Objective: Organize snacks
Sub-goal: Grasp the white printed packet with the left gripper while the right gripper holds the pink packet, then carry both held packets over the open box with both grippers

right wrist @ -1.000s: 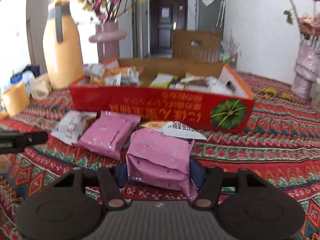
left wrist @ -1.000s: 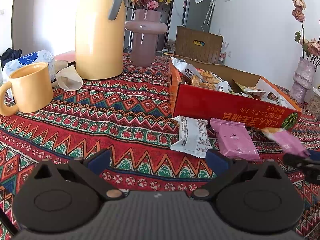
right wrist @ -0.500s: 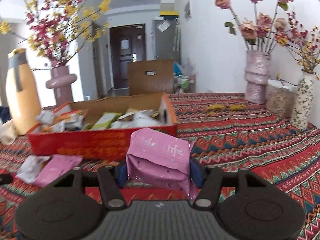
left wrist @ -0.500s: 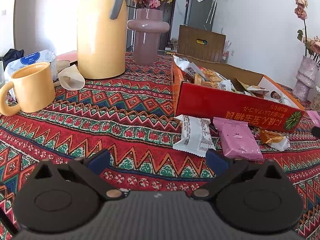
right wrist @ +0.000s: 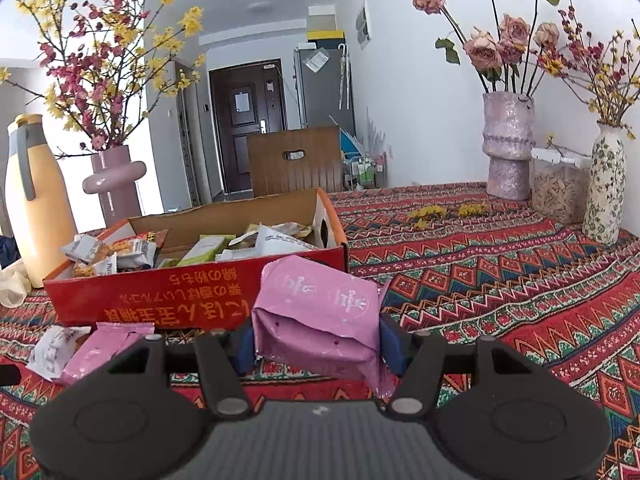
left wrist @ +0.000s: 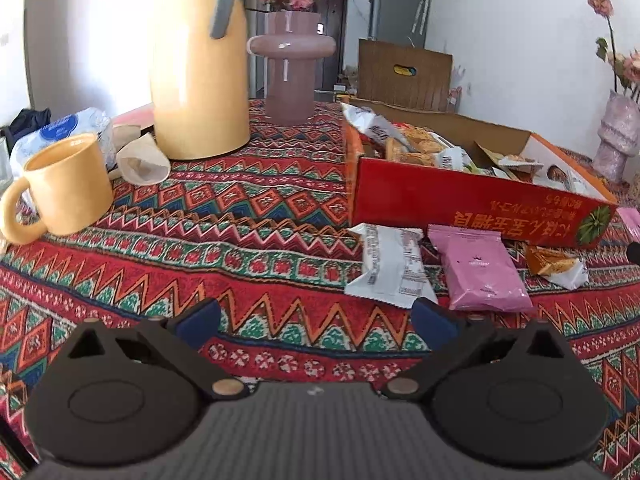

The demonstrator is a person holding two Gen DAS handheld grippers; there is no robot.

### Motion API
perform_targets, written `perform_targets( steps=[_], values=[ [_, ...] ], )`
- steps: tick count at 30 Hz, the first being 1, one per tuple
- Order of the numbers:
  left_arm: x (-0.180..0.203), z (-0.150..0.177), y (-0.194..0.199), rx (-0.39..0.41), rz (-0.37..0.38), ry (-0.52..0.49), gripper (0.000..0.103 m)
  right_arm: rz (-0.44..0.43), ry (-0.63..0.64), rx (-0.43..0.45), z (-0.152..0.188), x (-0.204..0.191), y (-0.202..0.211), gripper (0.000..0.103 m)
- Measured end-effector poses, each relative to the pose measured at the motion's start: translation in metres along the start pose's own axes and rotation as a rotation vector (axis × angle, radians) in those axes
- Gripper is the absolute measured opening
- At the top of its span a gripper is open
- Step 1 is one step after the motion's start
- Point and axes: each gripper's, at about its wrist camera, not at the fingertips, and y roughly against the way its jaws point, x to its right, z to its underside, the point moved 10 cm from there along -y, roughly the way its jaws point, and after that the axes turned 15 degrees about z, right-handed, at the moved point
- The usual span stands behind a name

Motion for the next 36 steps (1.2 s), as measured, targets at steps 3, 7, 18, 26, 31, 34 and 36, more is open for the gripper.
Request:
perform_targets(
  steps=[3, 7, 18, 26, 31, 34, 36],
  values=[
    [0.011, -0.012, 0.002, 0.011, 0.013, -0.026, 0.103, -0.002, 0.009, 0.014, 0.0, -0.002, 0.002, 0.06],
    [0.022, -0.03, -0.003, 0.02, 0.014, -0.042, 0.103, -0.003, 0.016, 0.025, 0.0, -0.004, 0.005, 0.06],
    [0.028, -0.034, -0.049, -0.073, -0.025, -0.024, 0.094, -0.004, 0.035, 0.047, 0.0, -0.007, 0.009, 0.06],
    [0.029, -0.022, -0.061, -0.093, 0.048, -0.004, 0.041, -0.014, 0.041, 0.041, 0.002, -0.01, 0.008, 0.06],
    [0.032, -0.021, -0.059, -0.073, 0.06, -0.018, 0.04, -0.017, 0.045, 0.038, 0.003, -0.01, 0.008, 0.06],
    [0.034, -0.023, -0.055, -0.051, 0.059, -0.026, 0.04, -0.018, 0.045, 0.039, 0.003, -0.011, 0.008, 0.06],
    [0.035, -0.025, -0.05, -0.031, 0.059, -0.03, 0.04, -0.018, 0.044, 0.04, 0.002, -0.011, 0.008, 0.06]
  ],
)
